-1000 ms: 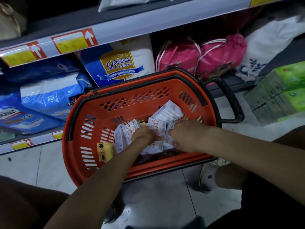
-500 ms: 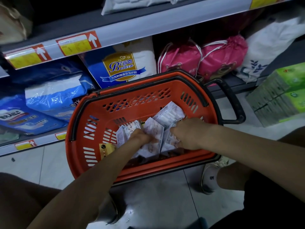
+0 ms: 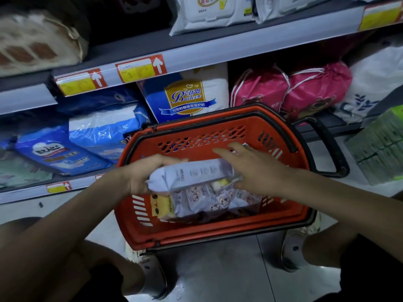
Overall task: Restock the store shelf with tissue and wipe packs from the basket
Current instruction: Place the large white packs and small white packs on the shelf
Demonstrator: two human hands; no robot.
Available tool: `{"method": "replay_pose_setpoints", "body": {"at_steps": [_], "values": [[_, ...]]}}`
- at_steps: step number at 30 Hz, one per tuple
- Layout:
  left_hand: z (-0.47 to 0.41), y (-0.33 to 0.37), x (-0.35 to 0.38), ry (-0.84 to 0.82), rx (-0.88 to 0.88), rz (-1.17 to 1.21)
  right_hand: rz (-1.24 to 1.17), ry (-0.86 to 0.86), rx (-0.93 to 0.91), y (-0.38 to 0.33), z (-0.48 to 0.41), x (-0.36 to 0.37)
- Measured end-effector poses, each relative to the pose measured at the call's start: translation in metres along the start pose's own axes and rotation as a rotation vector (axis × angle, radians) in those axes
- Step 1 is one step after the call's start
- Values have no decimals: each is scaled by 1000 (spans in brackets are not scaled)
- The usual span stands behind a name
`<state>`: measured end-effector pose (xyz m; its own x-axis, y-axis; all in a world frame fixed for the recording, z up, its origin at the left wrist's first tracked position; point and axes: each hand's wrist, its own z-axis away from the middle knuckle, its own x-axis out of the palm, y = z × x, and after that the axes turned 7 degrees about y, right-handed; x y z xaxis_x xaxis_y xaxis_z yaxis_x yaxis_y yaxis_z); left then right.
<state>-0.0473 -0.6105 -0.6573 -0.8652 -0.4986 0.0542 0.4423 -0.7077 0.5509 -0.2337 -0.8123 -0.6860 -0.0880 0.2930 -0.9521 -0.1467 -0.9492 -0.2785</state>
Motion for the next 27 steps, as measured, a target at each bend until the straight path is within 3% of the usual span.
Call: {"method": "replay_pose_setpoints", "body": {"at_steps": [4,10,15,27], "values": [[14,3,-1,-293,15,224,-501,194,127,-7,-8,-10],[0,-12,-23,-559,144,624,-918,207,252,-5,-4,-48],[6,-5,-32,-148,187,522,-1151,179,307,-10,2,-57],[16,4,-22,17,289,257,-1447,150,380,-12,-3,-52]]}}
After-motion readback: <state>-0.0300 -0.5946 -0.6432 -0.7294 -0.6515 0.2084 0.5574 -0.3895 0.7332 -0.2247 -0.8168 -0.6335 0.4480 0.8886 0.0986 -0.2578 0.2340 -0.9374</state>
